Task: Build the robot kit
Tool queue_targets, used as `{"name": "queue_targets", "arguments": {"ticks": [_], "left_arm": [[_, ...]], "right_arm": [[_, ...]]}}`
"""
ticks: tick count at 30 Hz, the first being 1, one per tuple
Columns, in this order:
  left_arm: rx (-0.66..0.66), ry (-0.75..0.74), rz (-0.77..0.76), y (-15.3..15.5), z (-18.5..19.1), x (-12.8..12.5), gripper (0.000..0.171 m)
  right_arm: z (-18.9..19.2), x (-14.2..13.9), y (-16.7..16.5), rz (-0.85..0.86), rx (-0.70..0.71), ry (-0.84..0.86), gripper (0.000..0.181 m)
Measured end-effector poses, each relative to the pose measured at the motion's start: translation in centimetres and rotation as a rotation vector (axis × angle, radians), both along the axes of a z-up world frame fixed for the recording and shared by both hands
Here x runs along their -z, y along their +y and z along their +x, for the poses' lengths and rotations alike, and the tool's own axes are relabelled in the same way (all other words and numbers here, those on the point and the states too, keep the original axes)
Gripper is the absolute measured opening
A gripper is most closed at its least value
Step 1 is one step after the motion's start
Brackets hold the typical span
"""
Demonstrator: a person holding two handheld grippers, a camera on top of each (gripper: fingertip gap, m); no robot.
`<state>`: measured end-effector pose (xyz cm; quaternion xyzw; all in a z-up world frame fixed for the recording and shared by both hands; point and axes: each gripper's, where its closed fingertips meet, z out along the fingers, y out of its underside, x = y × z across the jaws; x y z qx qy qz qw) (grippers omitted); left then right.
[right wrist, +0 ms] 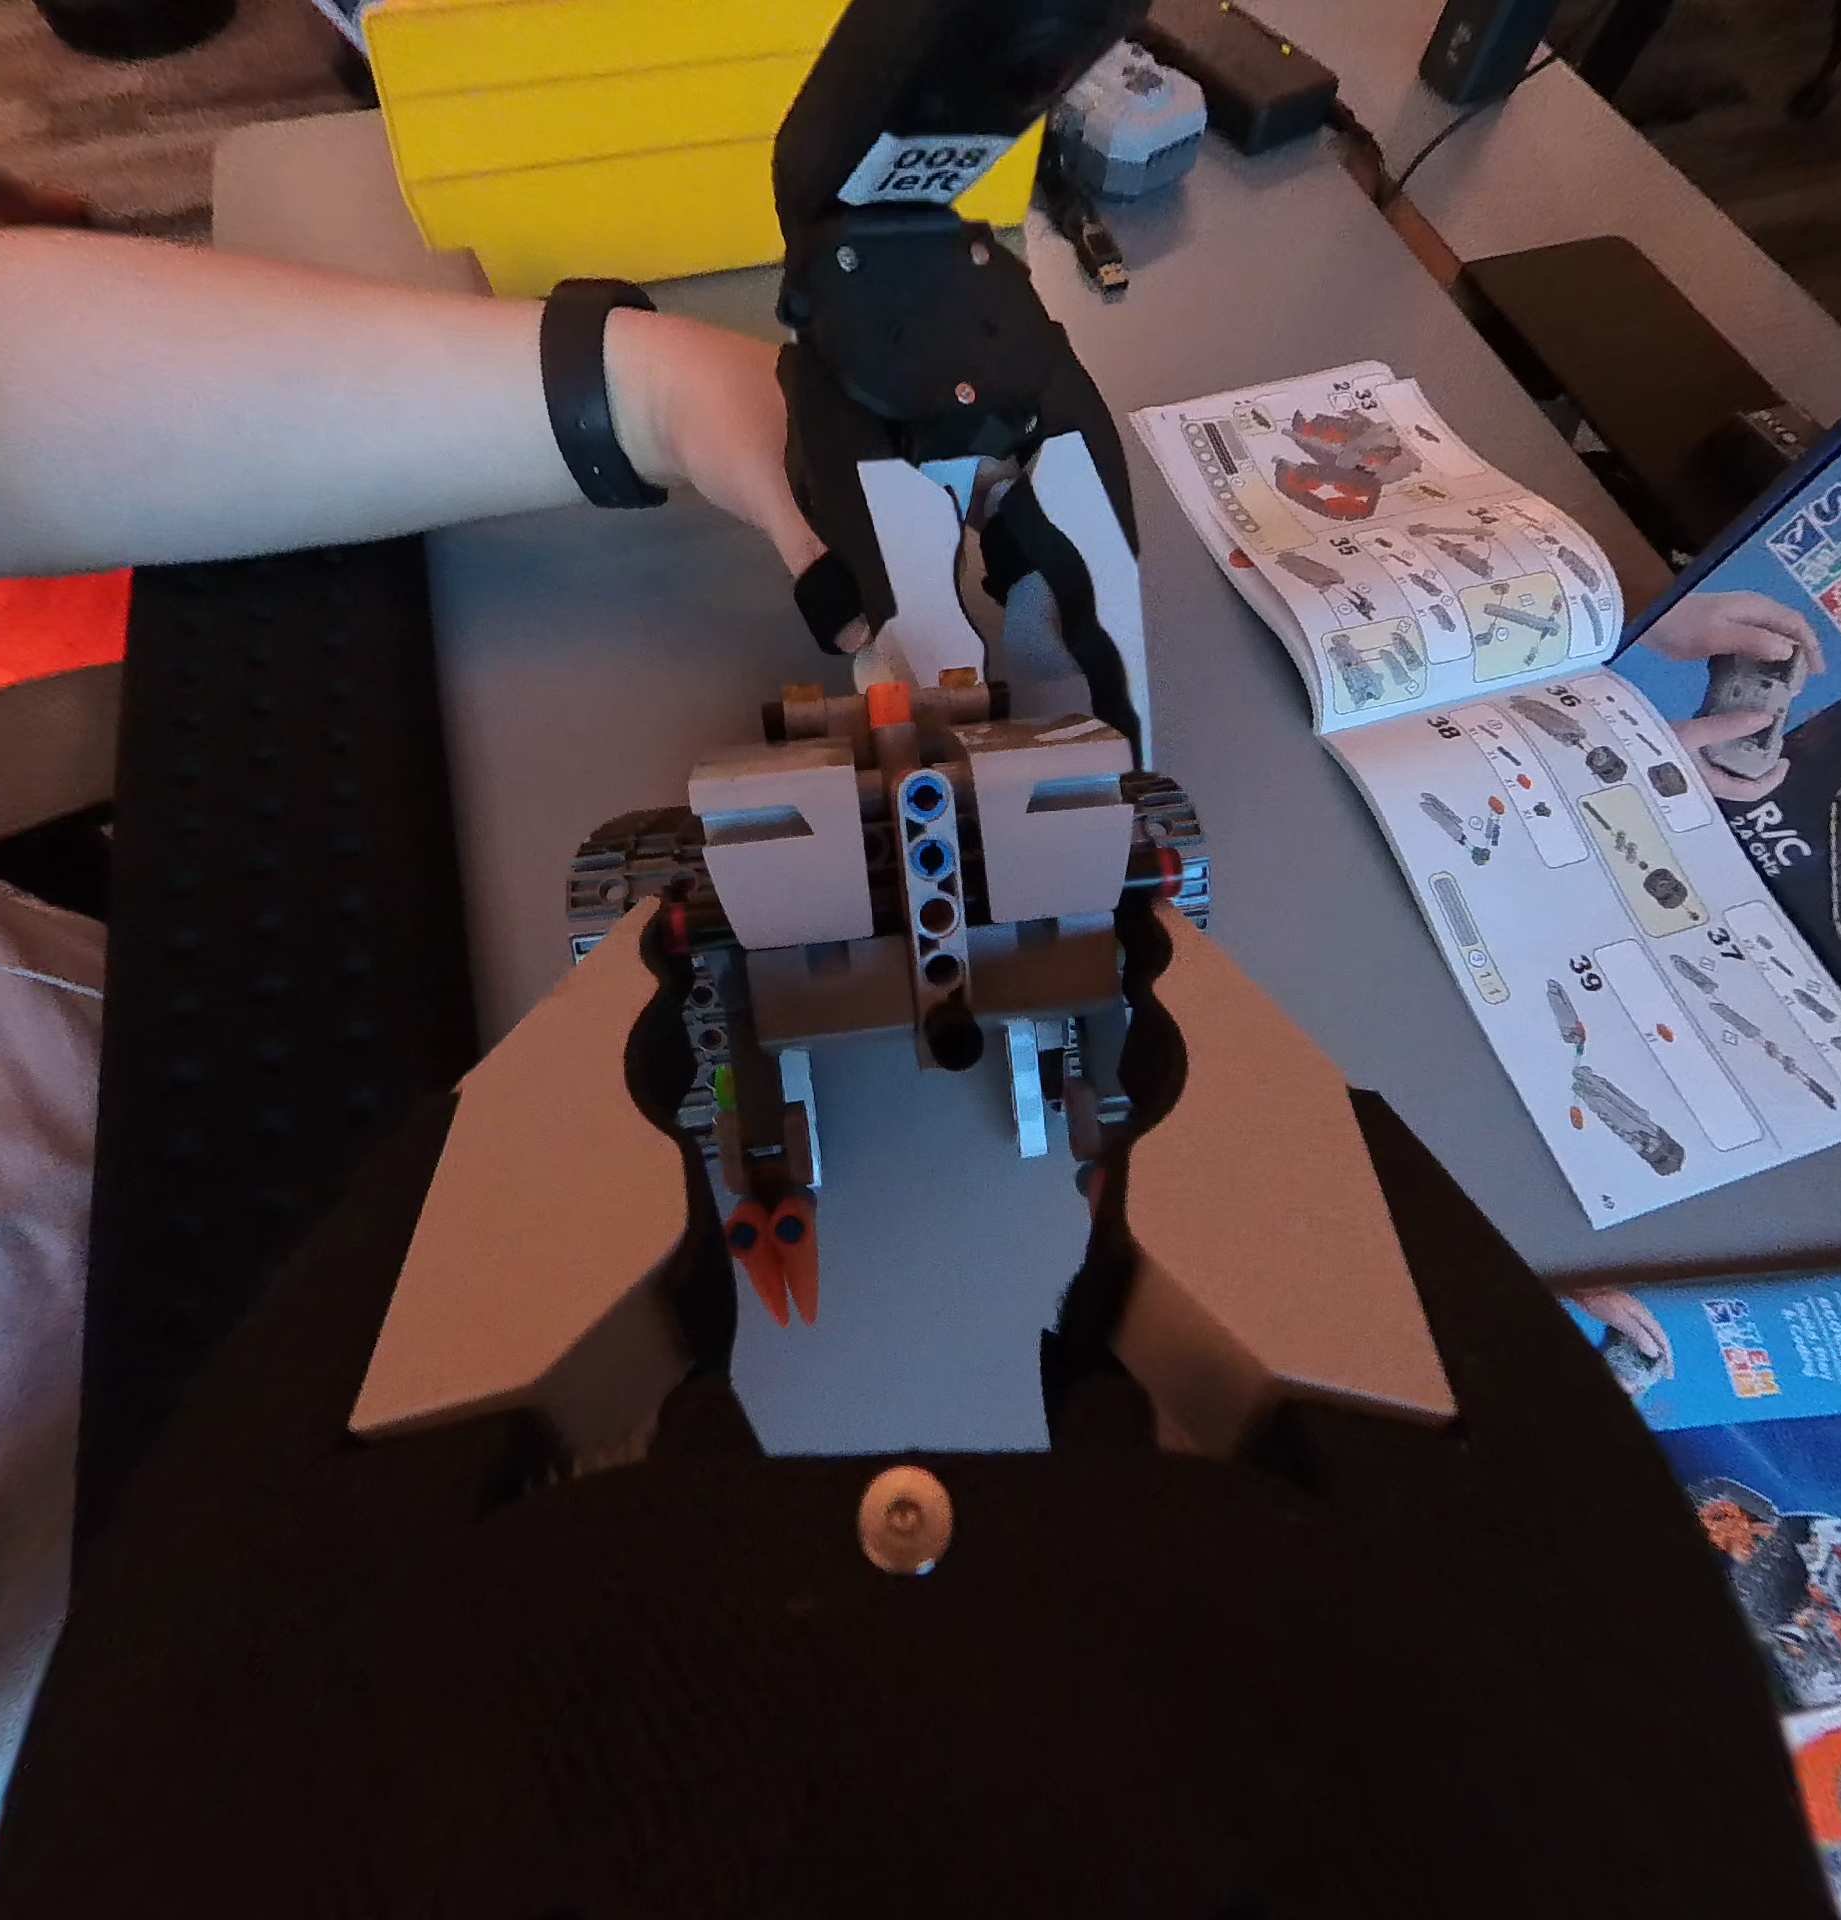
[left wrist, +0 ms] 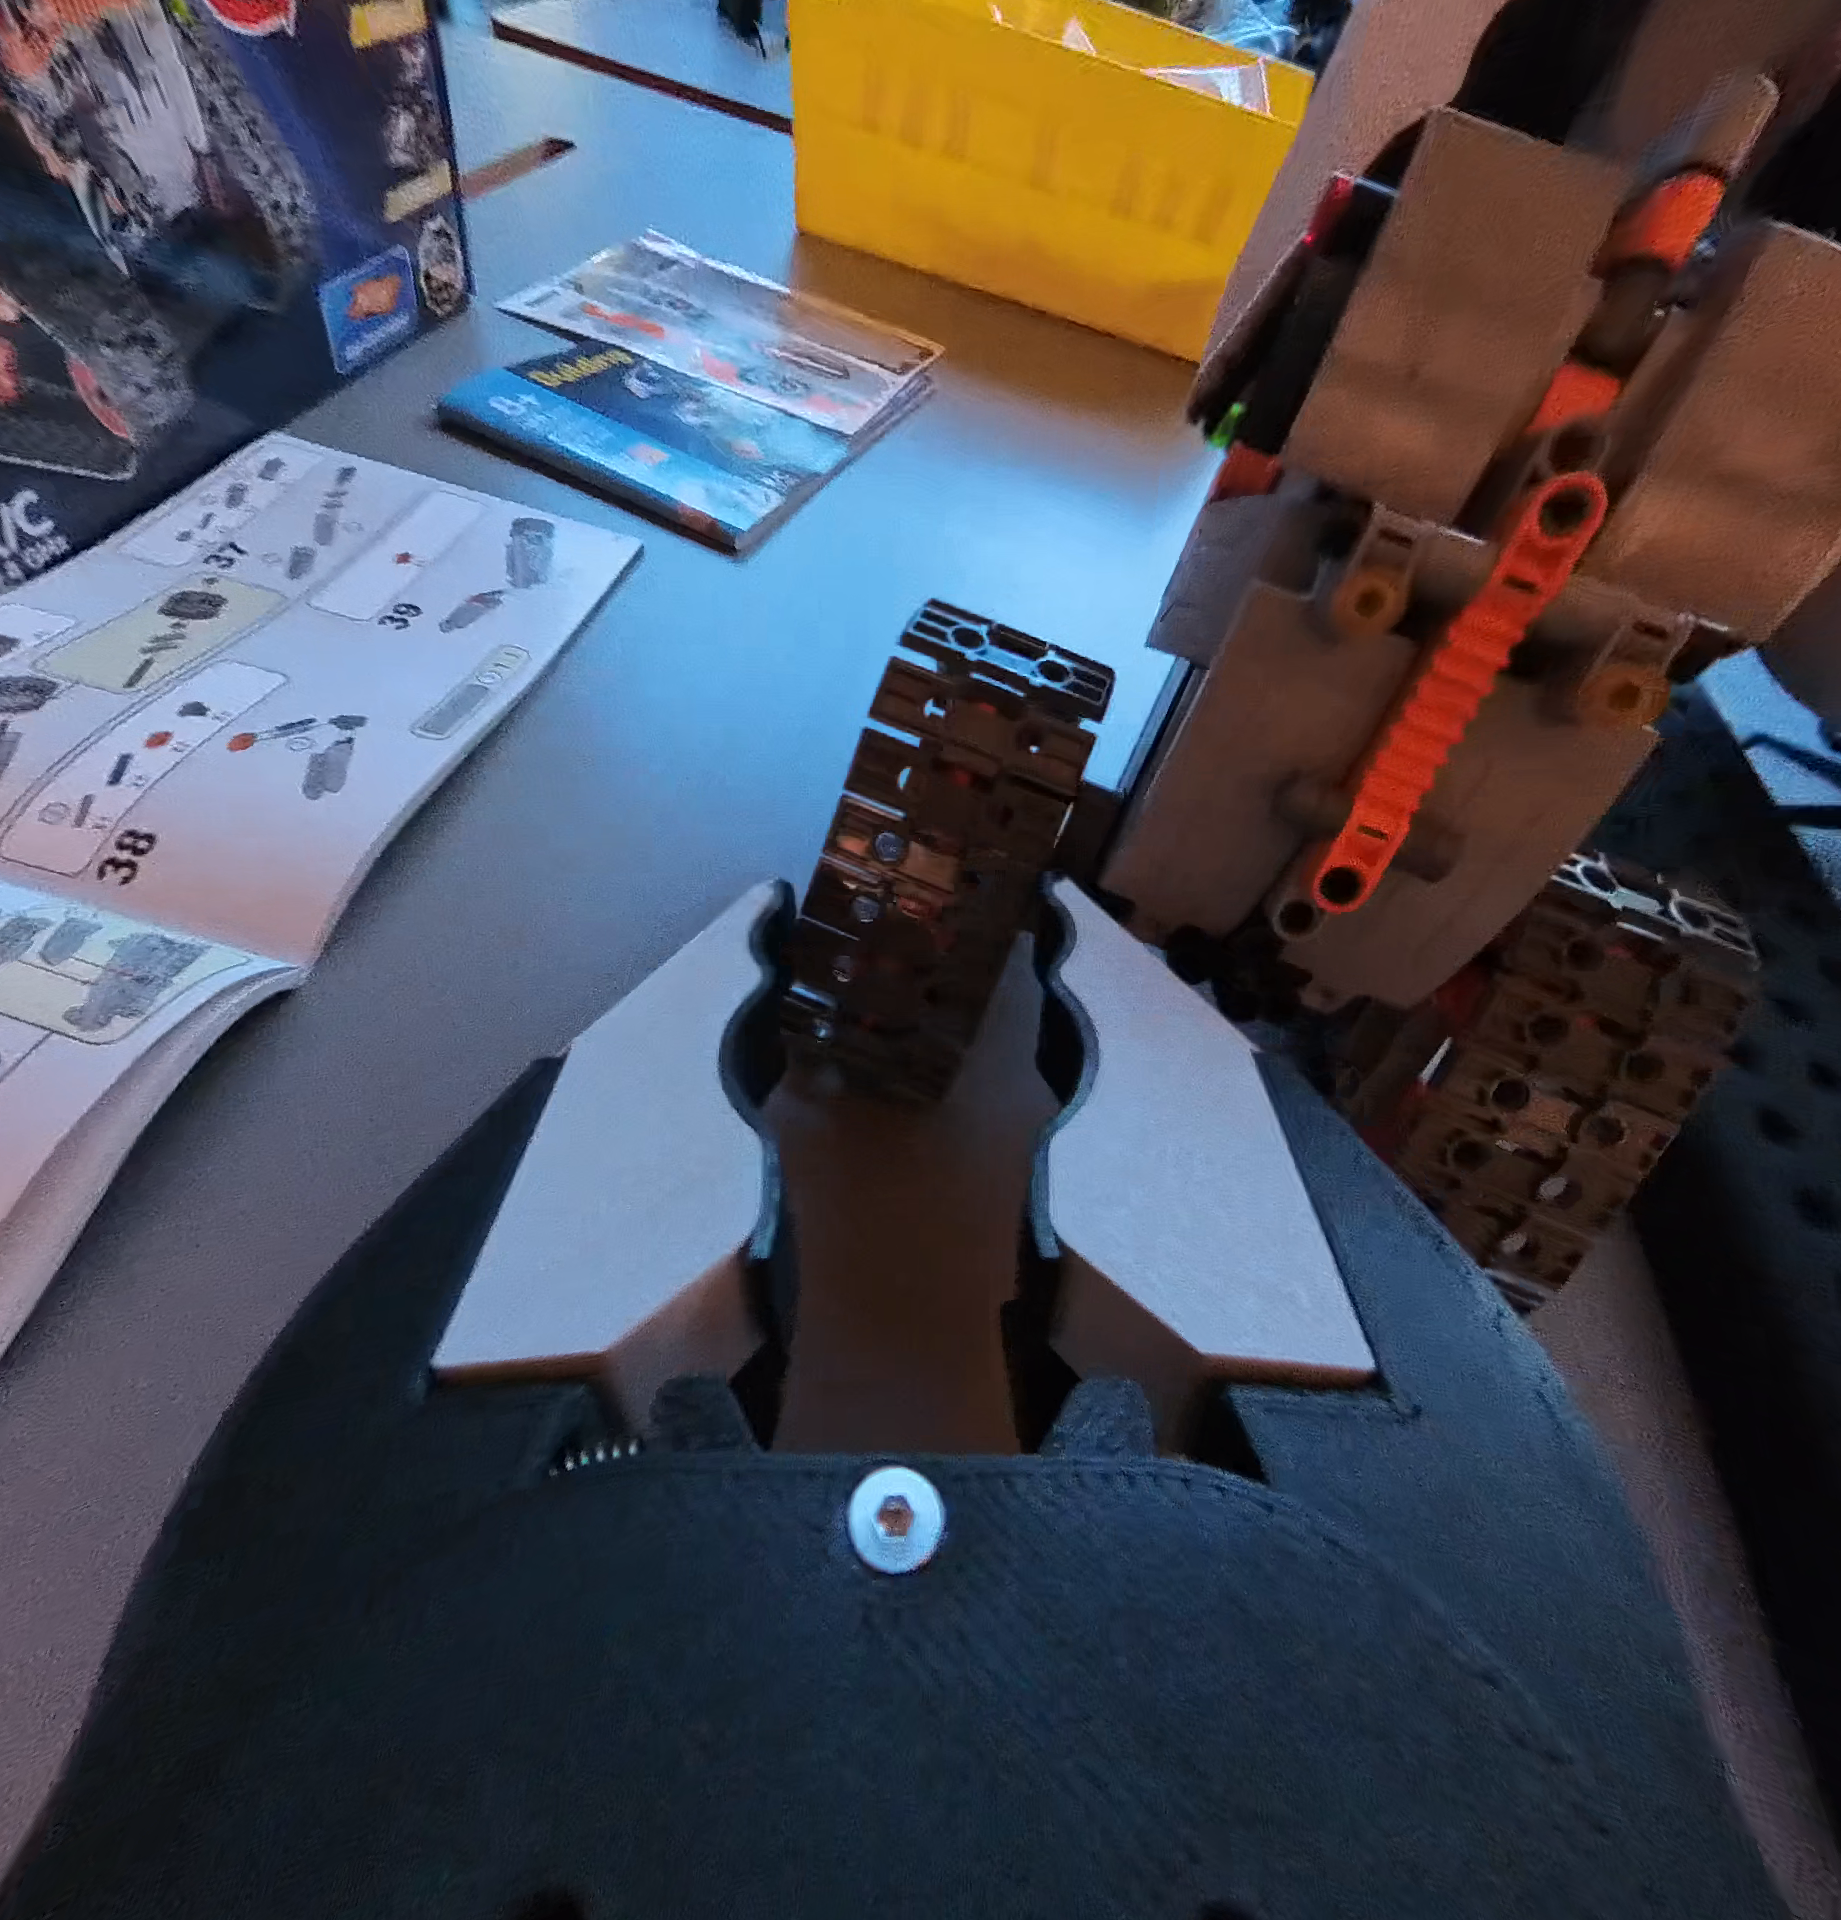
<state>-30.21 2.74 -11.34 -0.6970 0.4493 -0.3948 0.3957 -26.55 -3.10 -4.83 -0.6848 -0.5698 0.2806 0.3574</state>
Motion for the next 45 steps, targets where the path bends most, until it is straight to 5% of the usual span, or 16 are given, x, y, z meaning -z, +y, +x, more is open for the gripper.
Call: {"name": "queue_targets", "arguments": {"ticks": [17, 26, 31, 35, 38, 40, 45], "left_arm": [[-0.008, 0.101, 0.042, -1.2, 0.5, 1.3, 0.041], [-0.114, 0.118, 0.032, -1.2, -0.1, 0.9, 0.039], [-0.194, 0.176, -0.029, -2.2, -0.4, 0.7, 0.038], [-0.272, 0.172, -0.182, -4.4, -0.5, 0.8, 0.032], [-0.25, 0.135, -0.237, -7.1, -0.1, 0.8, 0.027], [-0.195, 0.132, -0.232, -9.0, 0.4, 1.0, 0.024], [-0.123, 0.054, -0.232, -9.6, 0.1, 0.4, 0.029]], "right_arm": [[-1.0, -1.1, -0.4, 0.025, -0.224, -0.433, 0.083], [3.8, 0.2, 2.0, 0.067, -0.395, -0.61, 0.081], [6.2, 0.9, 4.1, 0.119, -0.347, -0.734, 0.08], [9.5, -0.2, 7.1, 0.263, -0.111, -0.77, 0.082], [12.3, -1.9, 7.4, 0.34, 0.148, -0.604, 0.082], [13.5, -3.1, 5.7, 0.331, 0.296, -0.345, 0.082], [14.3, -1.1, -1.9, -0.182, 0.446, 0.366, 0.07]]}}
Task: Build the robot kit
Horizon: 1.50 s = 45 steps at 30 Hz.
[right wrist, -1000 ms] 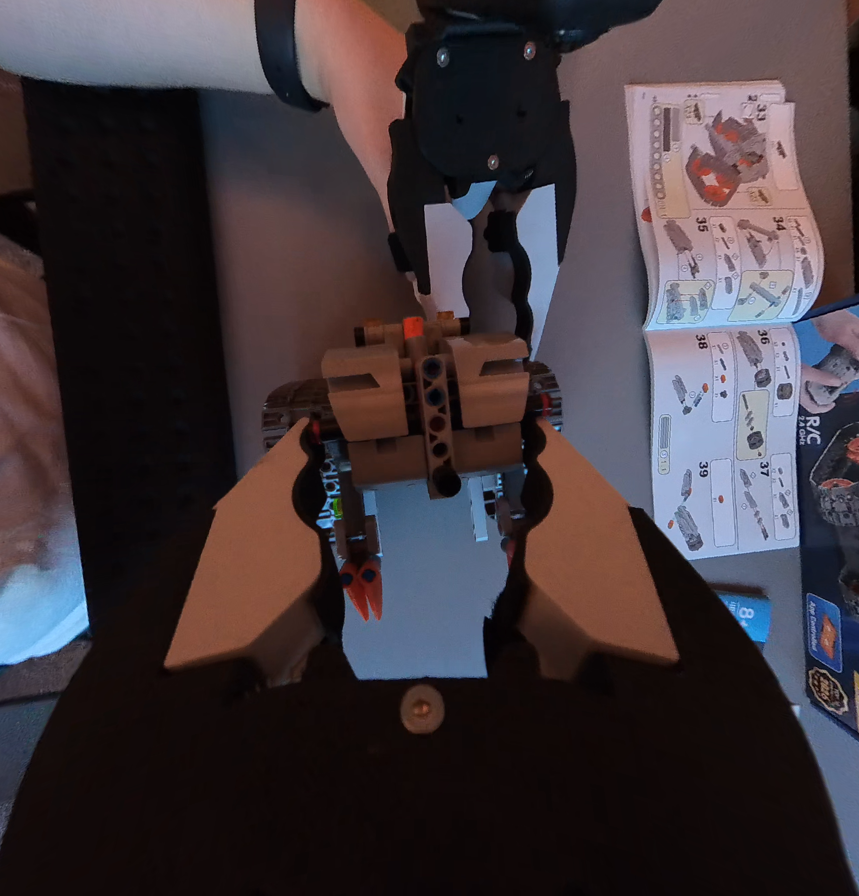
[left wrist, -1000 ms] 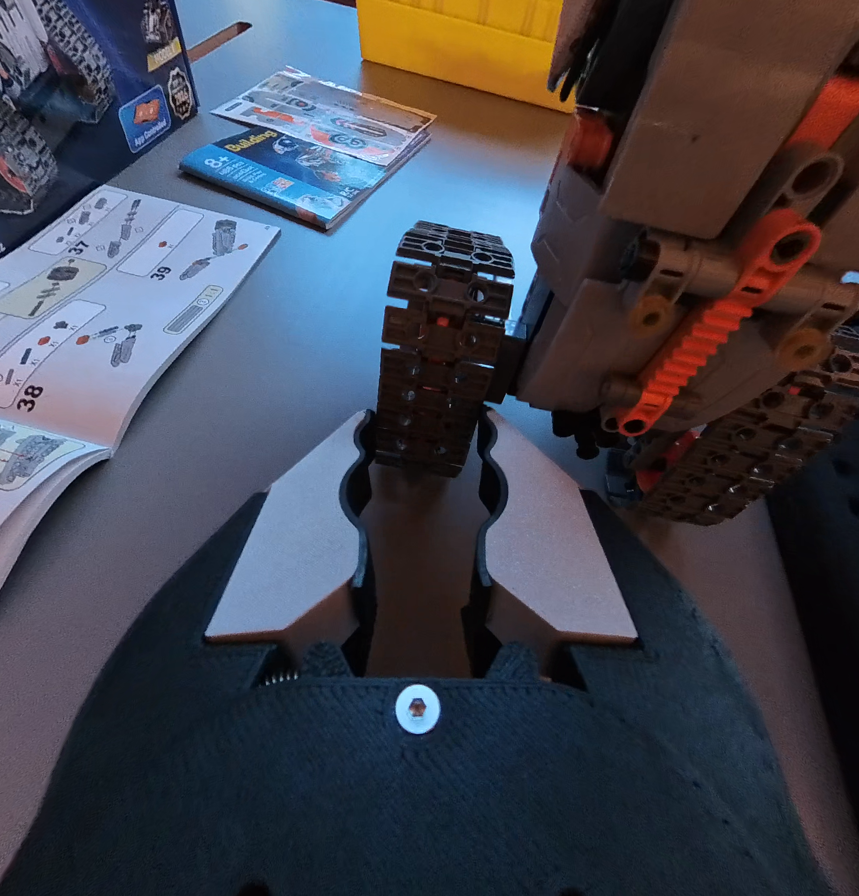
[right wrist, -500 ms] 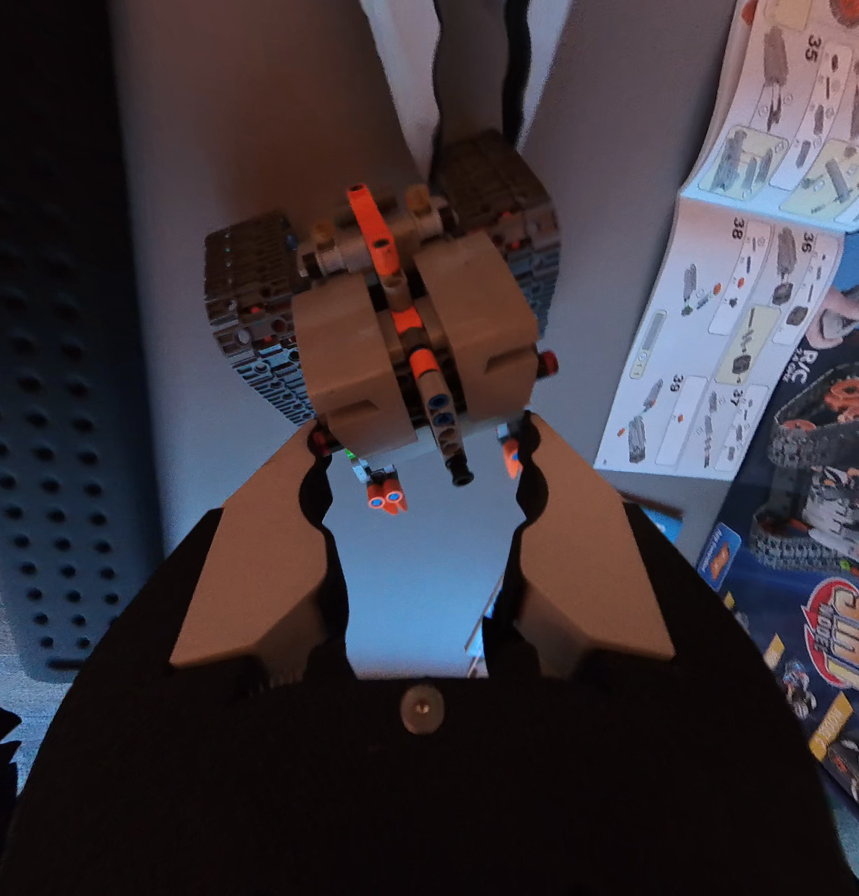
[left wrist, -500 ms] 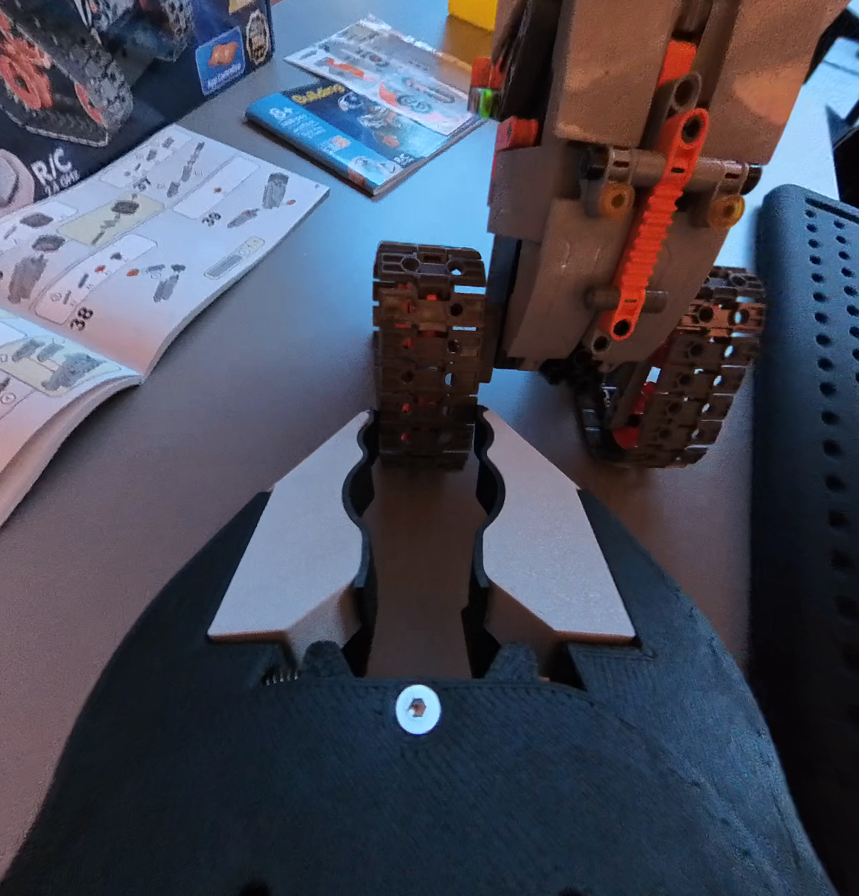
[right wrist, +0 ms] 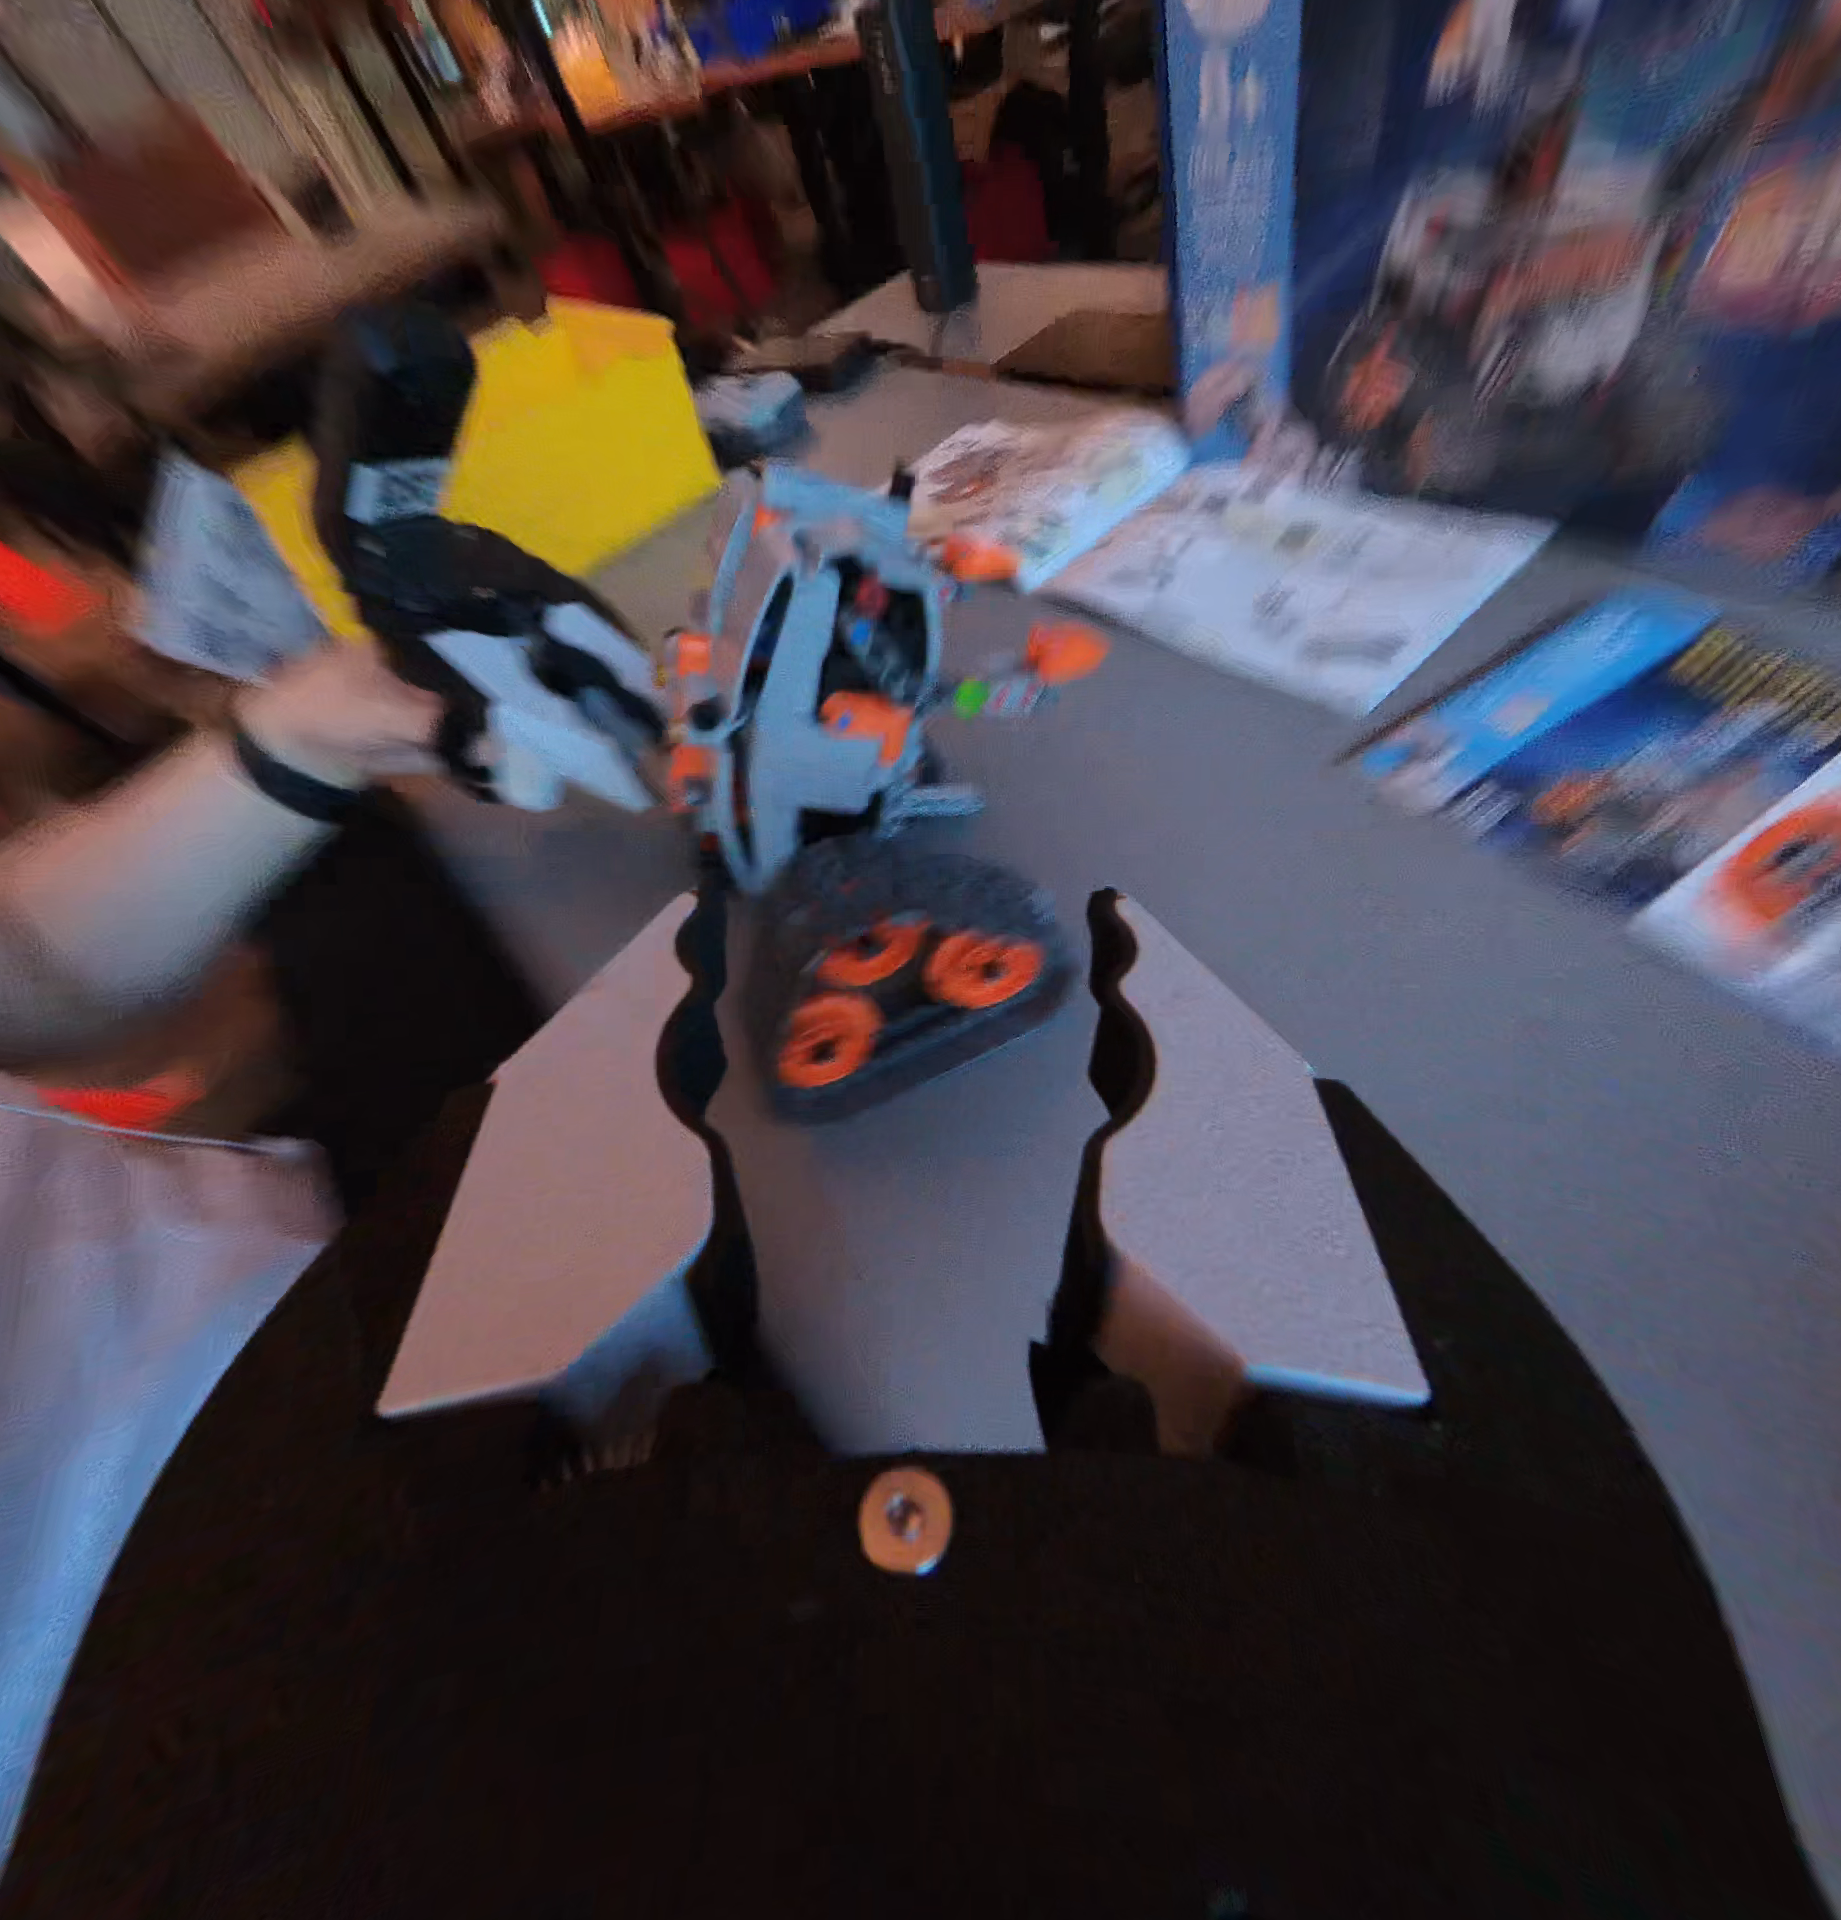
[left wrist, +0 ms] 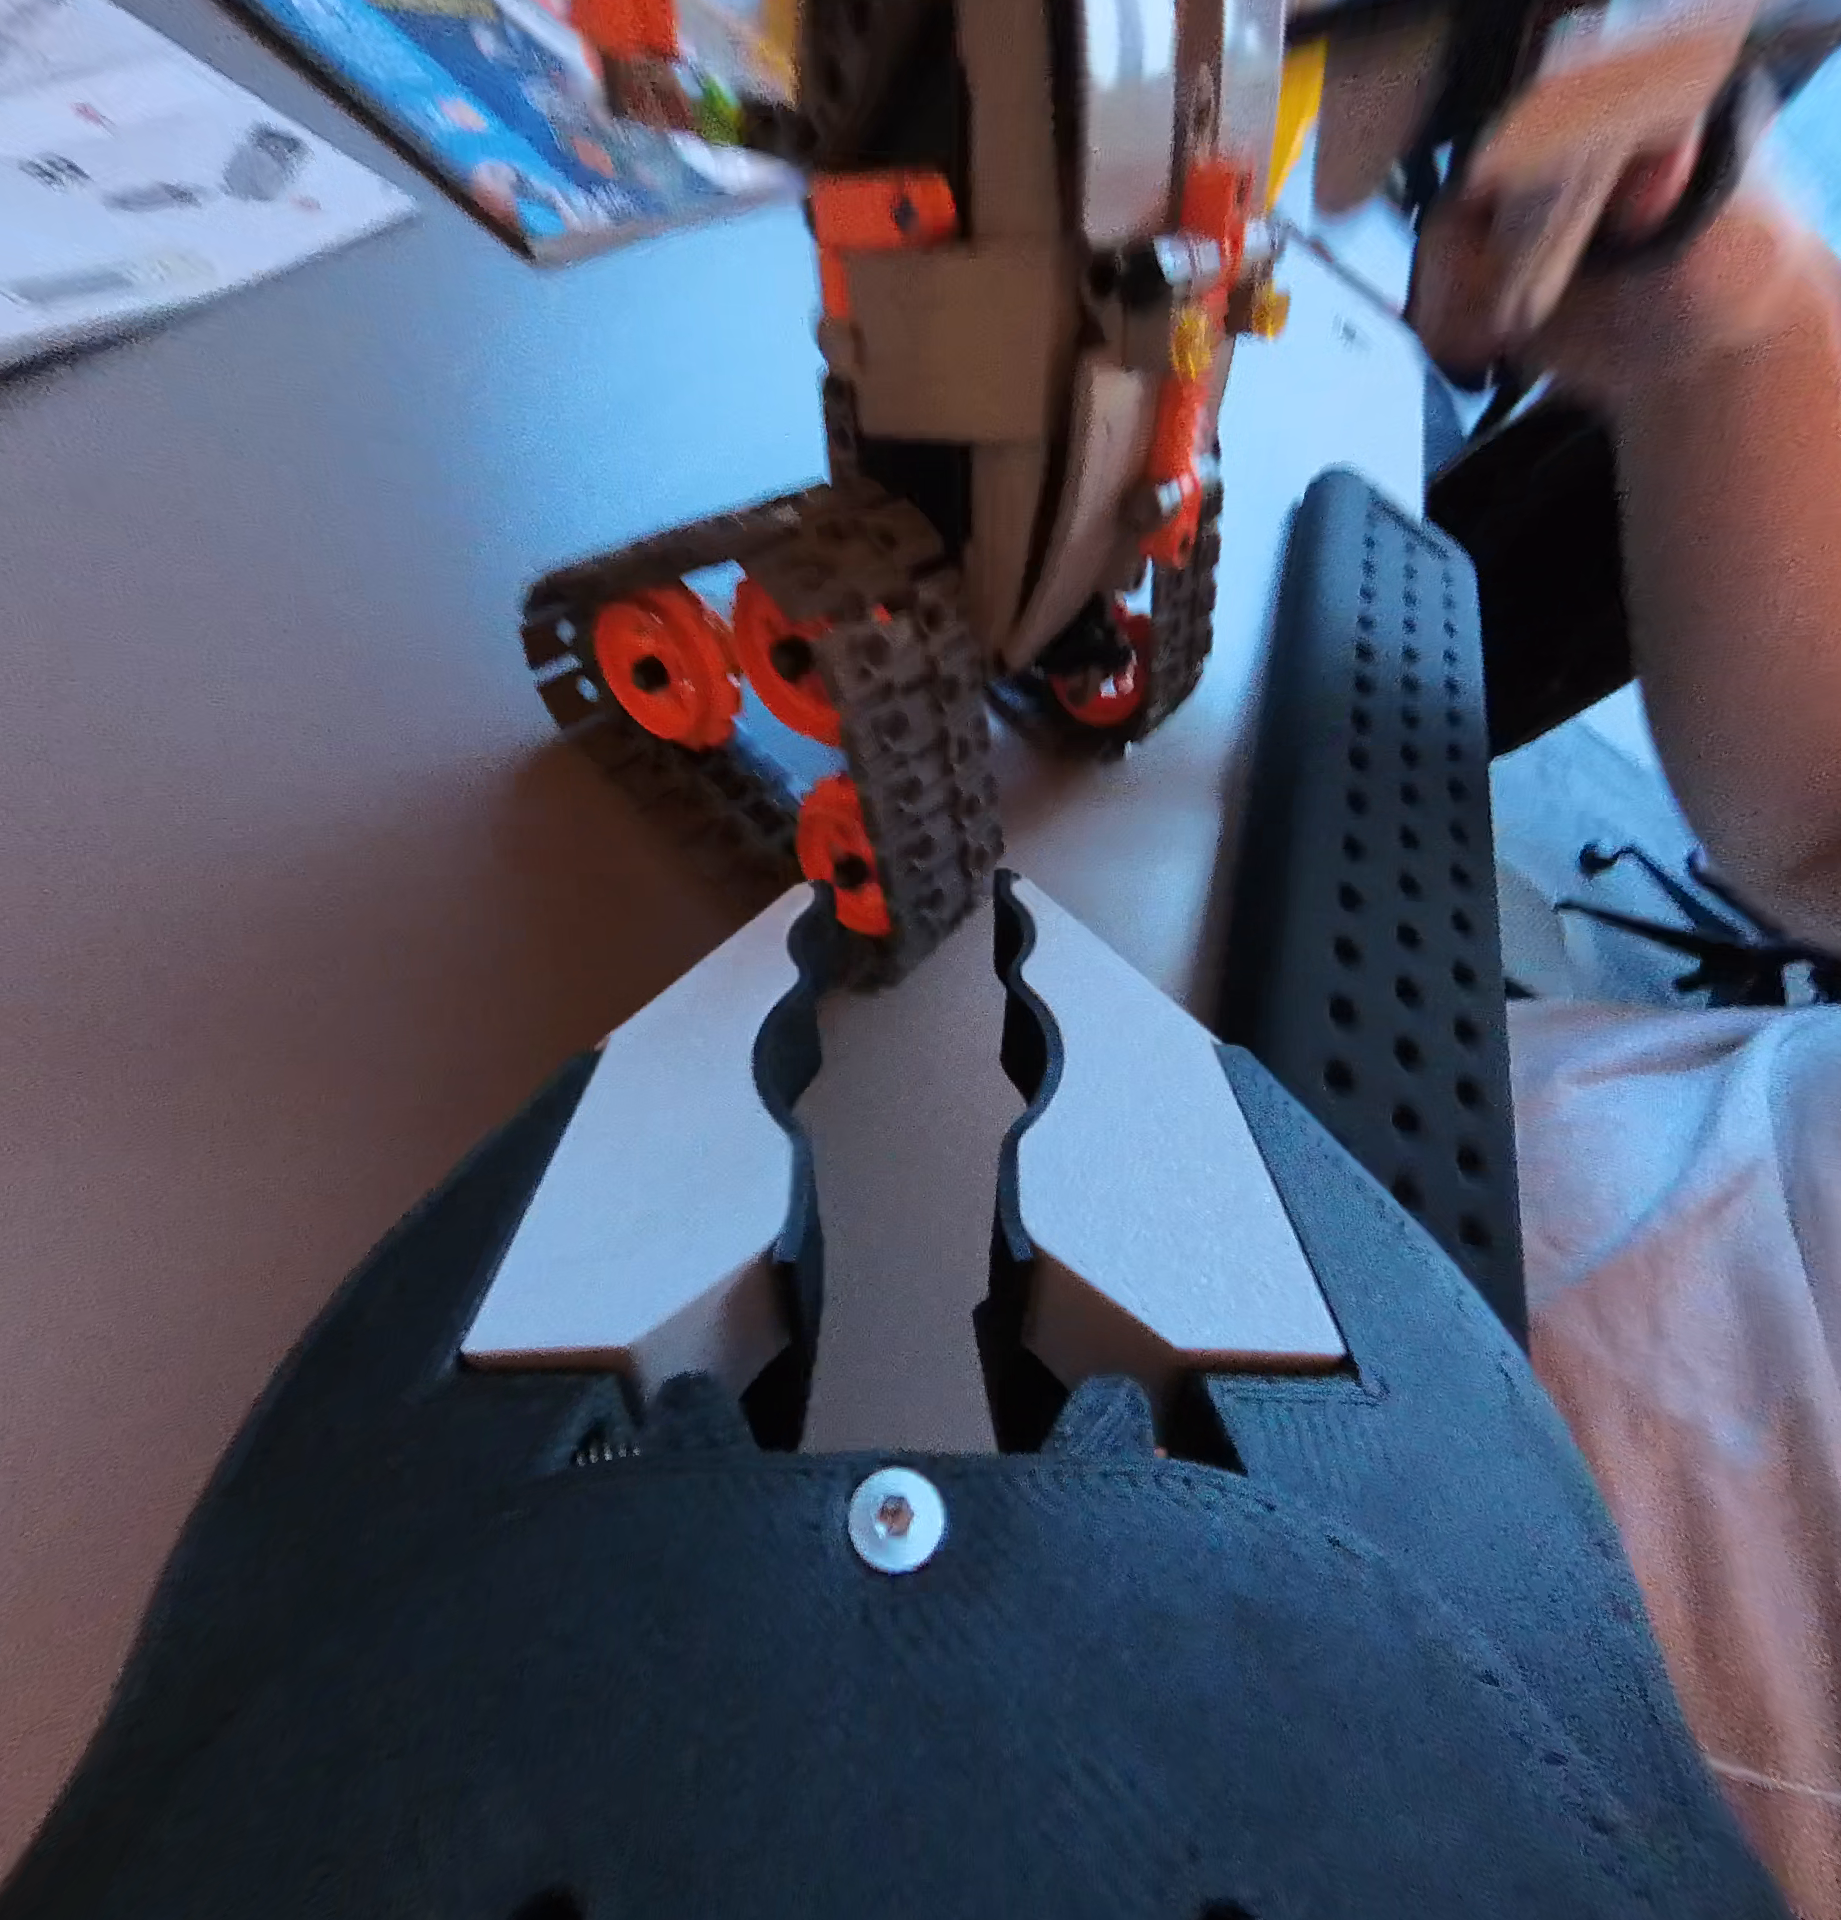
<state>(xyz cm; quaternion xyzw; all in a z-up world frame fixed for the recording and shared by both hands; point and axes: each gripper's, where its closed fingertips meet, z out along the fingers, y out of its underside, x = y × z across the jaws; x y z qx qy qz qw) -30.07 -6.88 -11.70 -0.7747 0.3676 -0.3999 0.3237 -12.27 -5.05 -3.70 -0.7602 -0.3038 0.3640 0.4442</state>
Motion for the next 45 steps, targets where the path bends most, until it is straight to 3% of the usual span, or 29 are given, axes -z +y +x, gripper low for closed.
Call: {"name": "queue_targets", "arguments": {"ticks": [3, 6, 10, 14, 17, 19, 22, 26, 31, 45], "left_arm": [[-0.024, -0.118, 0.001, 2.1, -0.5, -2.0, 0.046], [-0.004, -0.21, 0.015, 3.5, -0.4, -3.6, 0.048], [-0.018, -0.213, 0.023, 4.2, 0.0, -4.0, 0.059], [-0.017, -0.106, 0.173, 3.4, -0.1, -3.4, 0.042], [-0.042, -0.041, 0.272, 4.1, -0.5, -3.6, 0.027], [-0.039, -0.077, 0.174, 4.6, -0.3, -3.7, 0.023], [0.013, -0.133, -0.037, 4.8, 0.3, -3.0, 0.029], [0.058, -0.196, -0.113, 5.1, 0.8, -3.0, 0.031], [0.119, -0.25, -0.14, 4.2, 1.6, -3.5, 0.012], [0.132, -0.207, -0.108, 3.8, 1.9, -3.2, 0.012]], "right_arm": [[-1.0, 3.2, -2.6, -0.194, -0.02, 0.131, 0.063], [-1.8, 3.6, -2.0, -0.139, 0.041, 0.141, 0.057], [-2.9, 4.0, -1.3, -0.109, 0.058, 0.093, 0.062], [-3.5, 5.3, -1.2, -0.114, 0.066, 0.008, 0.059], [-3.7, 5.3, -1.3, -0.112, 0.068, -0.003, 0.038], [-3.8, 5.5, -1.3, -0.159, 0.059, 0.003, 0.035], [-4.1, 5.7, -1.3, -0.236, 0.048, 0.033, 0.035], [-4.6, 5.7, -0.9, -0.275, 0.048, 0.088, 0.035], [-5.3, 5.1, -1.1, -0.282, -0.012, 0.134, 0.014], [-5.4, 5.1, -1.0, -0.267, -0.072, 0.053, 0.011]]}}
